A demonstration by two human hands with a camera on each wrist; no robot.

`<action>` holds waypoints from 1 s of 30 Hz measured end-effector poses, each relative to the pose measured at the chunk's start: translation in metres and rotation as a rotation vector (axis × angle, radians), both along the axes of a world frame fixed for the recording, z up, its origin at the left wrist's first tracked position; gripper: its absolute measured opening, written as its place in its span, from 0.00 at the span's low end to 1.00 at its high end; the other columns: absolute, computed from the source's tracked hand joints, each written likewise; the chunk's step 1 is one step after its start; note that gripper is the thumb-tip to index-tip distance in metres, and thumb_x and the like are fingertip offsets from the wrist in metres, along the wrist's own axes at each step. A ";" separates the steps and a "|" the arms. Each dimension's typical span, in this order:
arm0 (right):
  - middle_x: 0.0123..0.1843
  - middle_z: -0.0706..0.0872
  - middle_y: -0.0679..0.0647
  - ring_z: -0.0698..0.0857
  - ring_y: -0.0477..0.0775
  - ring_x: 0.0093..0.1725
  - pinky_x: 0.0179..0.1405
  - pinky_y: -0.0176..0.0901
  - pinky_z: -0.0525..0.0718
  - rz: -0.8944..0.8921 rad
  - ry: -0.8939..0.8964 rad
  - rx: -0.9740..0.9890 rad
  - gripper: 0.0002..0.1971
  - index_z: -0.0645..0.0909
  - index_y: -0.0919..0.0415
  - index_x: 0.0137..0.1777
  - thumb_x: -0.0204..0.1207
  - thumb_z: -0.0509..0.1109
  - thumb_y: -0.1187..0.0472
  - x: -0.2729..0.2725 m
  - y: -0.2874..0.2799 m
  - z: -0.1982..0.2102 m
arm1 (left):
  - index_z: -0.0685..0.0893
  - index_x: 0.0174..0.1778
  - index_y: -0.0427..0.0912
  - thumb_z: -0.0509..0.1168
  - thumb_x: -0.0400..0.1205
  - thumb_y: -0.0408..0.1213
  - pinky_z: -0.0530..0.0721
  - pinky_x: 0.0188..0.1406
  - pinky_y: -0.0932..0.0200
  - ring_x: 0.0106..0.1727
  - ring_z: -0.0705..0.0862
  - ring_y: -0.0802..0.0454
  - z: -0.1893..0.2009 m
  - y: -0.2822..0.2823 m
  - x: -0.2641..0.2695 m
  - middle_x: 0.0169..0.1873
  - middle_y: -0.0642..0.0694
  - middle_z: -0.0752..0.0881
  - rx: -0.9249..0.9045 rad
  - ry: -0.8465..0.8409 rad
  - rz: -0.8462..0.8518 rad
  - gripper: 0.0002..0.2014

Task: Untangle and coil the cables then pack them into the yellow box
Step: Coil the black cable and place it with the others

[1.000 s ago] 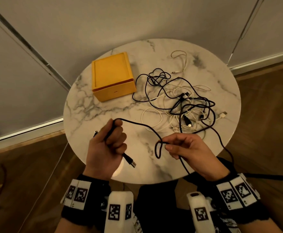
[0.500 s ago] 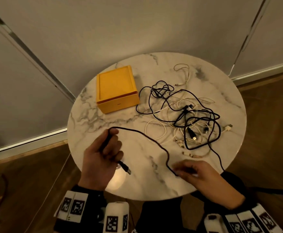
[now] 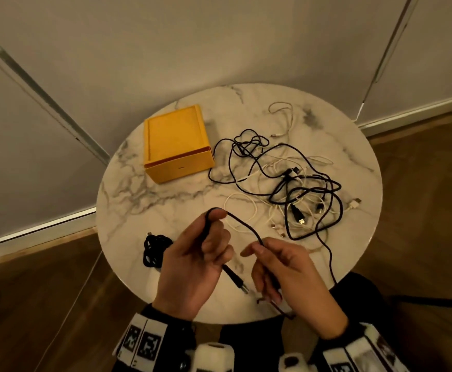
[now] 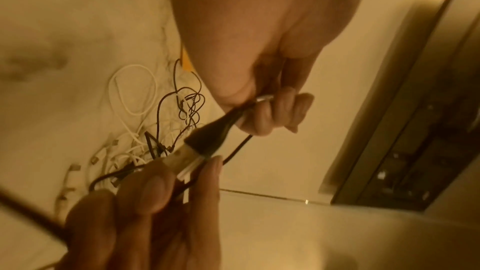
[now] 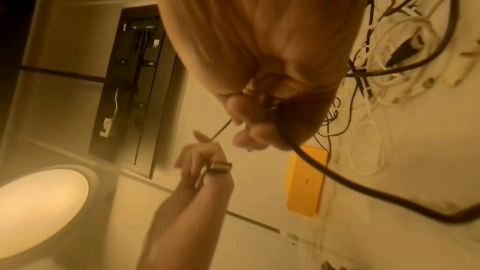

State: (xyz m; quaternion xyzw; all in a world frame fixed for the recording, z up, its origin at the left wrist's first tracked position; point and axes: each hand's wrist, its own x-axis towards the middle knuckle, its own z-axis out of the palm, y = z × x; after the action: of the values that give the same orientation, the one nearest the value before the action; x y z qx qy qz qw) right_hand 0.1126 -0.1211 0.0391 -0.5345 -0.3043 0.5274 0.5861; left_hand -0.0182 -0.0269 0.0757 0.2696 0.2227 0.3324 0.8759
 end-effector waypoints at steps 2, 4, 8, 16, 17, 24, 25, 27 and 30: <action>0.21 0.81 0.62 0.70 0.47 0.13 0.17 0.34 0.69 0.009 -0.087 -0.060 0.15 0.86 0.57 0.42 0.86 0.60 0.59 -0.006 -0.002 -0.004 | 0.85 0.55 0.33 0.60 0.84 0.37 0.74 0.27 0.63 0.25 0.71 0.58 -0.002 0.001 0.002 0.25 0.50 0.73 0.097 -0.064 -0.096 0.14; 0.22 0.83 0.62 0.75 0.44 0.19 0.28 0.34 0.73 0.139 -0.284 -0.106 0.17 0.83 0.56 0.39 0.87 0.58 0.55 -0.009 -0.006 -0.003 | 0.83 0.61 0.31 0.66 0.81 0.37 0.76 0.29 0.63 0.26 0.73 0.58 -0.006 0.001 0.003 0.27 0.49 0.76 0.168 -0.057 -0.197 0.16; 0.34 0.87 0.58 0.84 0.49 0.38 0.46 0.43 0.78 0.325 -0.730 -0.136 0.17 0.80 0.56 0.47 0.87 0.54 0.48 -0.010 -0.011 -0.005 | 0.78 0.68 0.32 0.58 0.84 0.28 0.77 0.34 0.60 0.31 0.77 0.53 -0.011 0.008 0.000 0.35 0.45 0.81 0.518 0.229 -0.302 0.16; 0.54 0.82 0.60 0.80 0.61 0.54 0.47 0.51 0.73 0.499 -1.081 -0.171 0.16 0.70 0.52 0.71 0.87 0.53 0.51 -0.027 -0.013 0.000 | 0.74 0.71 0.37 0.54 0.84 0.25 0.83 0.60 0.55 0.57 0.88 0.42 -0.015 -0.001 -0.002 0.55 0.39 0.89 0.734 0.469 -0.277 0.19; 0.53 0.82 0.60 0.80 0.62 0.53 0.46 0.52 0.73 0.515 -1.081 -0.153 0.15 0.70 0.53 0.70 0.87 0.53 0.51 -0.029 -0.012 0.000 | 0.74 0.72 0.37 0.54 0.84 0.25 0.83 0.59 0.56 0.58 0.88 0.42 -0.015 -0.003 -0.002 0.56 0.40 0.89 0.721 0.468 -0.267 0.19; 0.55 0.88 0.58 0.83 0.60 0.55 0.53 0.51 0.78 0.444 -1.026 -0.020 0.14 0.78 0.49 0.68 0.84 0.60 0.55 -0.021 -0.006 -0.004 | 0.72 0.75 0.39 0.55 0.86 0.23 0.84 0.61 0.55 0.57 0.88 0.47 -0.018 0.005 -0.005 0.56 0.43 0.89 0.791 0.627 -0.279 0.20; 0.56 0.89 0.55 0.84 0.58 0.55 0.53 0.49 0.77 0.415 -1.024 0.014 0.14 0.80 0.50 0.66 0.83 0.62 0.56 -0.016 -0.004 -0.003 | 0.72 0.74 0.41 0.56 0.86 0.24 0.84 0.61 0.56 0.57 0.88 0.49 -0.021 0.008 -0.007 0.55 0.44 0.90 0.833 0.671 -0.306 0.20; 0.56 0.90 0.52 0.85 0.57 0.55 0.52 0.46 0.76 0.373 -1.032 0.061 0.13 0.83 0.51 0.63 0.81 0.66 0.59 -0.006 -0.002 -0.003 | 0.74 0.72 0.44 0.57 0.86 0.23 0.82 0.64 0.57 0.59 0.87 0.55 -0.028 0.013 -0.011 0.55 0.48 0.89 0.921 0.758 -0.404 0.21; 0.54 0.91 0.52 0.86 0.58 0.53 0.50 0.49 0.79 0.402 -1.039 0.091 0.13 0.84 0.52 0.61 0.79 0.66 0.60 0.002 -0.002 -0.005 | 0.76 0.71 0.41 0.57 0.85 0.21 0.82 0.62 0.62 0.56 0.86 0.62 -0.030 0.013 -0.015 0.52 0.53 0.89 1.043 0.845 -0.548 0.20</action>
State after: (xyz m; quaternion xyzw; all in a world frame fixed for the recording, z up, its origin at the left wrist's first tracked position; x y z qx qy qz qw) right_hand 0.1150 -0.1231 0.0344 -0.6299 -0.6716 0.2823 0.2692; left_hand -0.0333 -0.0136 0.0459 0.8037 0.2791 0.0315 0.5245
